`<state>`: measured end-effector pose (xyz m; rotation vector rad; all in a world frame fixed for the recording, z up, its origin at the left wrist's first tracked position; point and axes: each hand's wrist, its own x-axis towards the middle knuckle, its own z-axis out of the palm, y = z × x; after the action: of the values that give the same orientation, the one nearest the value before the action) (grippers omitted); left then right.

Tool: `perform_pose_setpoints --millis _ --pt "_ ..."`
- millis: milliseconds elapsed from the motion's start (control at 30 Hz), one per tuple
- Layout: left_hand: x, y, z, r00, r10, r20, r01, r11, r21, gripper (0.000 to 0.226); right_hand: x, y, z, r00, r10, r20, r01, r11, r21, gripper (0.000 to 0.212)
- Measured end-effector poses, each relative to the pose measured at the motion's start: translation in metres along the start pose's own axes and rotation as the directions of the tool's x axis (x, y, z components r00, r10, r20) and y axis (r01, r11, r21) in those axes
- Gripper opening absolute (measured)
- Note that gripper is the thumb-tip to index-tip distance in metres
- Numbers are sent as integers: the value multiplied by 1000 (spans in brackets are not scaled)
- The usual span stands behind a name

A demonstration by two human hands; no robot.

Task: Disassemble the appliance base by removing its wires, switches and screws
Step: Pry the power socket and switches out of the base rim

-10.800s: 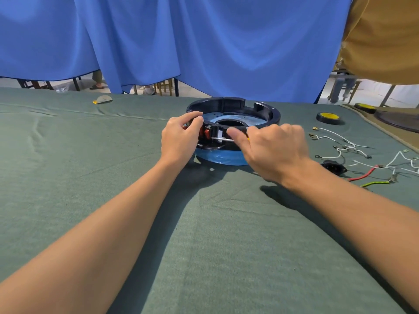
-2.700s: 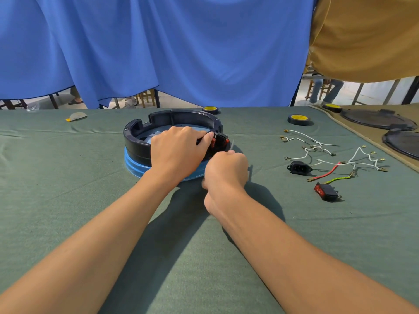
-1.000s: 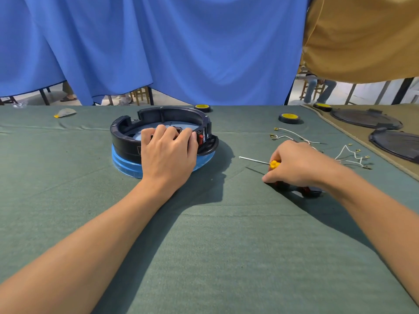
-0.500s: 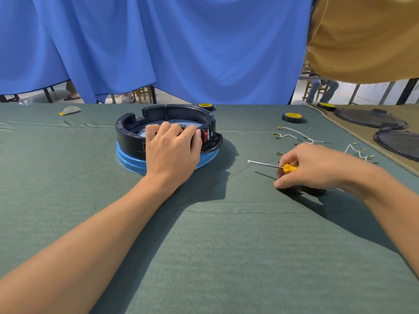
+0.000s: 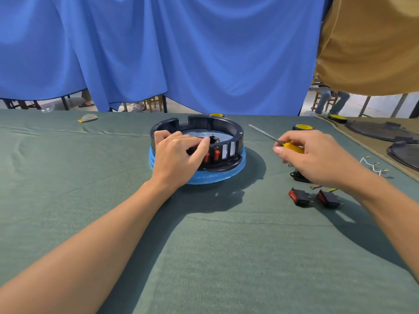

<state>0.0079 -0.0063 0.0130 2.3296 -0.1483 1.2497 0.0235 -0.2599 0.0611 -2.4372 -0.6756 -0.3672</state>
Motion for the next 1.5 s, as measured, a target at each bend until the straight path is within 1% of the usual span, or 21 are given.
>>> perform_pose_setpoints --millis 100,167,200,300,367,433,500,567,633,700,767,800,833,900,933,1033,1100,1200,1300,1400,1500 --pt "3 -5 -2 998 -67 -13 66 995 -69 44 18 -11 9 993 -52 -109 56 998 35 12" --pt "5 -11 -4 992 -124 -18 121 984 -134 47 31 -18 15 991 -64 -115 73 994 76 11" --pt "6 -14 -5 990 -143 -20 138 977 -165 49 37 -22 19 993 -84 -77 90 993 77 16" --pt "8 -22 -6 984 -176 -35 163 960 -229 49 51 -31 36 975 -162 154 162 987 14 40" --pt "7 -24 -5 980 -191 -54 174 958 -226 47 56 -33 50 967 -138 212 140 990 3 40" --pt "6 -25 -3 975 -209 -80 190 961 -201 38 57 -34 61 988 -67 136 67 998 2 35" --pt "6 -25 2 959 -251 -128 231 961 -153 27 57 -37 72 999 -35 21 37 997 -66 43" --pt "9 -24 7 929 -346 -134 329 935 -134 28 56 -48 84 996 -38 -77 26 990 -141 45" --pt "8 -23 11 877 -468 -107 448 879 -164 41 56 -63 94 992 -9 -127 -11 988 -155 43" --pt "8 -23 11 801 -592 -88 558 791 -250 49 58 -75 97 996 26 -83 -37 990 -139 44" --pt "7 -25 11 729 -684 -33 637 695 -335 46 61 -82 92 999 3 34 -1 997 -74 44" --pt "8 -27 10 712 -702 -1 653 663 -365 41 63 -83 86 996 -24 83 26 999 -29 44" --pt "9 -28 8 707 -707 30 659 643 -391 34 64 -83 79 994 -42 101 41 999 8 44" --pt "12 -33 6 713 -698 69 654 626 -425 15 69 -81 65 996 -51 74 47 998 49 46" --pt "14 -36 5 717 -692 88 650 617 -443 10 73 -78 59 997 -53 58 50 997 60 43" --pt "18 -42 2 709 -682 180 651 533 -541 14 81 -69 49 994 -82 68 80 997 18 32" --pt "20 -44 0 699 -673 243 653 461 -601 23 86 -63 49 987 -122 105 133 984 -116 20" --pt "23 -47 0 666 -673 321 678 367 -636 24 91 -59 55 981 -154 119 184 933 -310 20" --pt "23 -46 -2 656 -669 351 682 325 -655 31 96 -64 64 986 -130 105 155 947 -280 17" --pt "21 -47 -2 684 -627 372 662 320 -678 25 100 -74 77 988 -55 145 87 971 -224 29" --pt "20 -49 0 681 -630 373 662 313 -681 23 100 -76 88 995 -53 83 73 962 -262 32"
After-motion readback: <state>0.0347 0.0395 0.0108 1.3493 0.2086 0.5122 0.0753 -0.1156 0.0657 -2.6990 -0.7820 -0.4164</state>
